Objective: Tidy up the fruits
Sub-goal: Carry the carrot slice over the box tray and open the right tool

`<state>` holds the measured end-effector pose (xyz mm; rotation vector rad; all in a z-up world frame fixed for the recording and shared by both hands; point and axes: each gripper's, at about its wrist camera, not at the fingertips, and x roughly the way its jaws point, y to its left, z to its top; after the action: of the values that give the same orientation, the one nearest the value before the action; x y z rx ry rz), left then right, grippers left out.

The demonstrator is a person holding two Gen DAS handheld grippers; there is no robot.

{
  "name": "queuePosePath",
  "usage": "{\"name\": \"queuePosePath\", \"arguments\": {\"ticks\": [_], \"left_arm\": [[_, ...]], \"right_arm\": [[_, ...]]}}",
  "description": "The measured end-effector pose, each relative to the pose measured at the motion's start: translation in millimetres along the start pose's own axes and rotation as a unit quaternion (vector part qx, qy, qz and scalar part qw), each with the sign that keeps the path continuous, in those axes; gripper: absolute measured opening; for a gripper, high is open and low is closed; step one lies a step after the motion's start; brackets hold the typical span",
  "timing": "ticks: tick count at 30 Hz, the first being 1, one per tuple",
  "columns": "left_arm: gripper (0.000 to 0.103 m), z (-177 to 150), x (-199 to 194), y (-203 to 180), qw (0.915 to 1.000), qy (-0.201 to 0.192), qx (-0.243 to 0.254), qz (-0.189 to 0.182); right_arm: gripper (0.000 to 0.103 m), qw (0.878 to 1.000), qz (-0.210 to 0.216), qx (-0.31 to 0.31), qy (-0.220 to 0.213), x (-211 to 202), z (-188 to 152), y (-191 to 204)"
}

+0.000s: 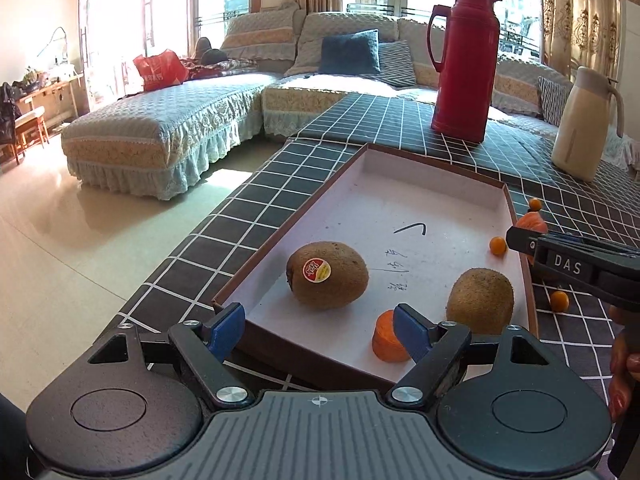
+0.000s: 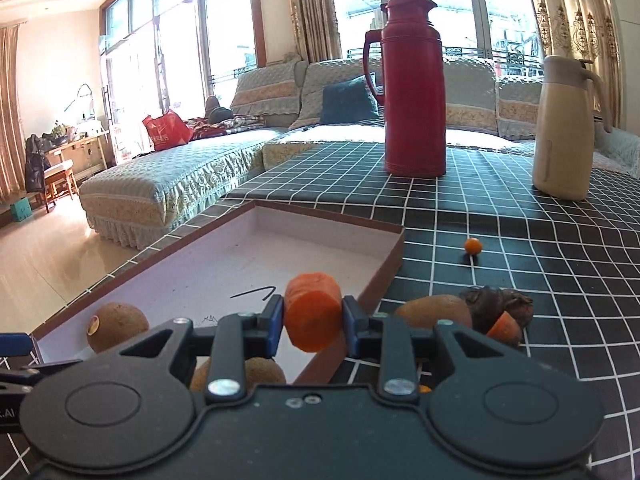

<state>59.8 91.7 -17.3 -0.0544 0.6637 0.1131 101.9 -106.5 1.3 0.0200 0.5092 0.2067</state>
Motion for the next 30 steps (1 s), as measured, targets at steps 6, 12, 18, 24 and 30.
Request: {"name": "queuePosePath", "arguments": {"ticks": [6, 12, 18, 24, 30], "left_arm": [[0.081, -1, -1, -1, 1.0000, 0.000, 0.000, -0.004], [0.081, -1, -1, -2, 1.0000, 0.002, -0.001, -0.005], [0.081, 0, -1, -4, 1.0000, 0.000, 0.002, -0.008], [0.081, 0, -1, -4, 1.0000, 0.000, 0.004, -0.004], [0.081, 0, -2, -6, 1.0000, -0.001, 0.006, -0.004]], "right_arm": [[0.029, 1.000, 0.007, -0.021, 0.010, 14, 5, 8], [0.029, 0.999, 0.009, -0.023, 0.025, 26, 2, 7], [0.029, 0.999, 0.012, -0.040, 0.028, 32, 1, 12], [0.029, 0.999, 0.008, -0.047, 0.027, 36, 0, 13], [0.032, 0.998, 0.006, -0.055, 0.023, 36, -1, 16]]}}
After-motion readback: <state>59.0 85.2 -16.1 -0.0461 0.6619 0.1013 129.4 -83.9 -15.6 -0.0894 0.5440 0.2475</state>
